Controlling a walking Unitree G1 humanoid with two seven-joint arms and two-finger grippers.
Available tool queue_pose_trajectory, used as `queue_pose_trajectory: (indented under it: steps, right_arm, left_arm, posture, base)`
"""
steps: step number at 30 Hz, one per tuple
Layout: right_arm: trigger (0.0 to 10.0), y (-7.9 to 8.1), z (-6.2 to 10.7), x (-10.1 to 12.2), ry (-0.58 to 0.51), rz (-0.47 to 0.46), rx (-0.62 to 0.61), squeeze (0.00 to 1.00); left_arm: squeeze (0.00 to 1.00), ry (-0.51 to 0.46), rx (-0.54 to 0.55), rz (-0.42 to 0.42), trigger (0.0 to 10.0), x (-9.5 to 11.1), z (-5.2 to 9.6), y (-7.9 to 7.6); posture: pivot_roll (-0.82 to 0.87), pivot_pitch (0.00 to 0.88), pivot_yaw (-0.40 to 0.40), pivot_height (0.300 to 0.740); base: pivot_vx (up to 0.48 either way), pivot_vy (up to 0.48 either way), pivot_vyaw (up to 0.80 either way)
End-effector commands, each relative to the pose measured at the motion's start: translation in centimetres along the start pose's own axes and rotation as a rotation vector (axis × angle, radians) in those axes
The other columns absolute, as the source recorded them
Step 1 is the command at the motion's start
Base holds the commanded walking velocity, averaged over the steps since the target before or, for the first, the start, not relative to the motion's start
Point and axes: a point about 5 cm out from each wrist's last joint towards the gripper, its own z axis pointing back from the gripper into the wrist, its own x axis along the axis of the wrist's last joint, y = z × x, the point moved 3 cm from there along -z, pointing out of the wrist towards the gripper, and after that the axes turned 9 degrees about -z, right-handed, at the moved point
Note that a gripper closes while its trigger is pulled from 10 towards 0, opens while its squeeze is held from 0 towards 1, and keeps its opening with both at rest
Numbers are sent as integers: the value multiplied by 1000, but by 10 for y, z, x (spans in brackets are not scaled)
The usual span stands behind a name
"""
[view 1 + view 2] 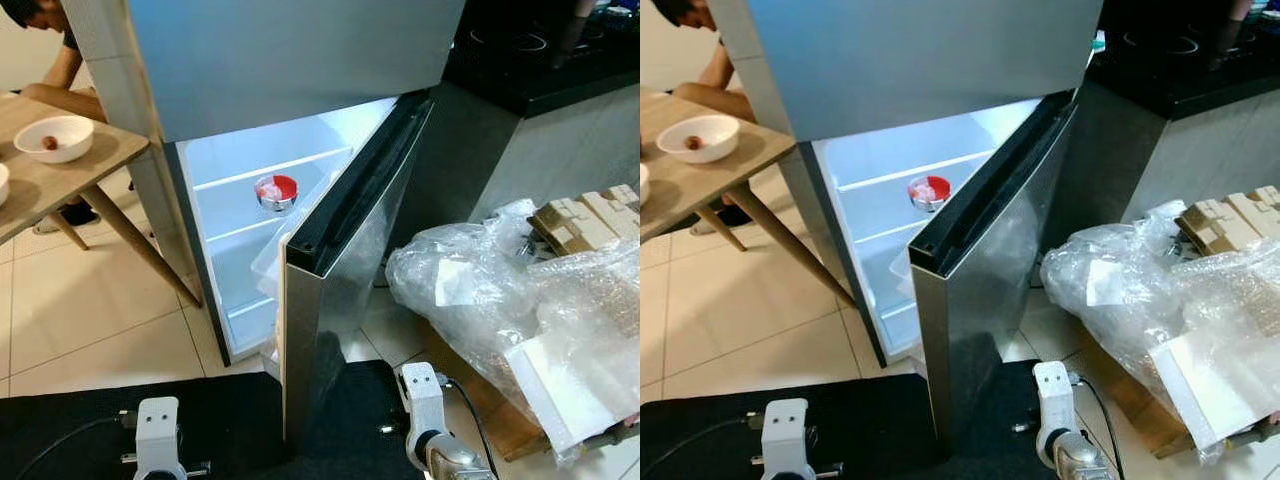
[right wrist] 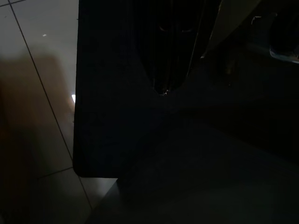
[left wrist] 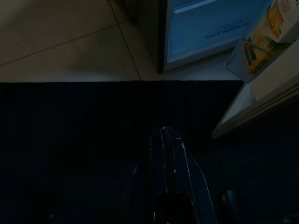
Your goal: Restocking fridge
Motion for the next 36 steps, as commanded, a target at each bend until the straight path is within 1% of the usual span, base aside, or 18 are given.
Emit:
queue_pose_trajectory:
  steps: [1, 5, 9, 10, 11, 13, 14, 15, 16, 18, 19, 20, 21, 23, 24, 25, 30, 36]
  right_arm:
    - [10000, 2, -1, 3, -8, -7, 2, 0]
    - [10000, 4, -3, 11, -34, 3, 9, 0]
    - [10000, 13, -8, 37, -104, 38, 45, 0]
    - [8471, 15, -9, 42, -117, 39, 53, 0]
    - [4863, 16, -9, 46, -125, 36, 58, 0]
    - [4863, 17, -10, 48, -130, 33, 62, 0]
    - [549, 20, -11, 54, -144, 32, 71, 0]
    - [0, 22, -11, 58, -153, 36, 76, 0]
    - [0, 22, -11, 58, -153, 36, 76, 0]
    - [0, 26, -12, 62, -162, 43, 84, 0]
    - [1098, 29, -13, 64, -169, 49, 92, 0]
    - [1098, 29, -13, 64, -169, 49, 92, 0]
    - [3059, 30, -13, 65, -173, 51, 98, 0]
    - [3569, 31, -13, 66, -177, 54, 100, 0]
    - [8275, 32, -13, 66, -181, 57, 101, 0]
    - [10000, 32, -13, 67, -184, 57, 100, 0]
    - [10000, 27, -12, 65, -191, 60, 89, 0]
    - [10000, 13, -7, 69, -242, 19, 69, 0]
  left_arm:
    - [0, -13, -14, -26, 10000, 0, 2, 1]
    - [0, -106, -156, -132, 10000, 11, 4, -14]
    - [0, -279, -421, -337, 10000, 32, 15, -36]
    - [0, -301, -452, -352, 10000, 36, 16, -39]
    - [0, -319, -480, -364, 10000, 39, 17, -41]
    - [0, -329, -496, -369, 10000, 41, 18, -43]
    - [0, -361, -527, -386, 10000, 47, 19, -47]
    - [0, -385, -567, -392, 10000, 53, 20, -53]
    - [0, -385, -567, -392, 10000, 53, 20, -53]
    - [0, -421, -640, -421, 10000, 63, 21, -66]
    - [0, -447, -694, -443, 10000, 71, 21, -78]
    - [0, -447, -694, -443, 10000, 71, 21, -78]
    - [0, -469, -717, -450, 10000, 79, 20, -86]
    - [0, -479, -731, -449, 10000, 84, 19, -90]
    - [0, -489, -742, -451, 10000, 88, 19, -94]
    - [0, -503, -759, -450, 10000, 93, 18, -100]
    - [0, -562, -849, -439, 10000, 116, 20, -130]
    - [0, -614, -991, -429, 10000, 137, 31, -166]
  posture:
    - [-87, 96, -36, 736]
    - [-84, 96, -38, 736]
    - [-82, 95, -40, 736]
    - [-80, 95, -43, 736]
    - [-80, 95, -43, 736]
    - [-80, 95, -43, 736]
    - [-77, 96, -46, 736]
    - [-74, 97, -48, 736]
    - [-74, 97, -48, 736]
    - [-71, 98, -52, 736]
    - [-70, 98, -53, 736]
    - [-70, 98, -53, 736]
    - [-72, 100, -51, 736]
    - [-72, 100, -51, 736]
    - [-76, 100, -47, 736]
    - [-76, 100, -47, 736]
    - [-91, 100, -35, 736]
    - [-101, 97, -28, 736]
  base:
    - [0, 0, 0]
    - [0, 0, 0]
    - [0, 0, 0]
    - [0, 0, 0]
    - [0, 0, 0]
    - [0, 0, 0]
    - [0, 0, 0]
    - [0, 0, 0]
    - [0, 0, 0]
    - [0, 0, 0]
    - [0, 0, 0]
    - [0, 0, 0]
    - [0, 0, 0]
    - [0, 0, 0]
    - [0, 0, 0]
    - [0, 0, 0]
    - [0, 0, 0]
    - [0, 0, 0]
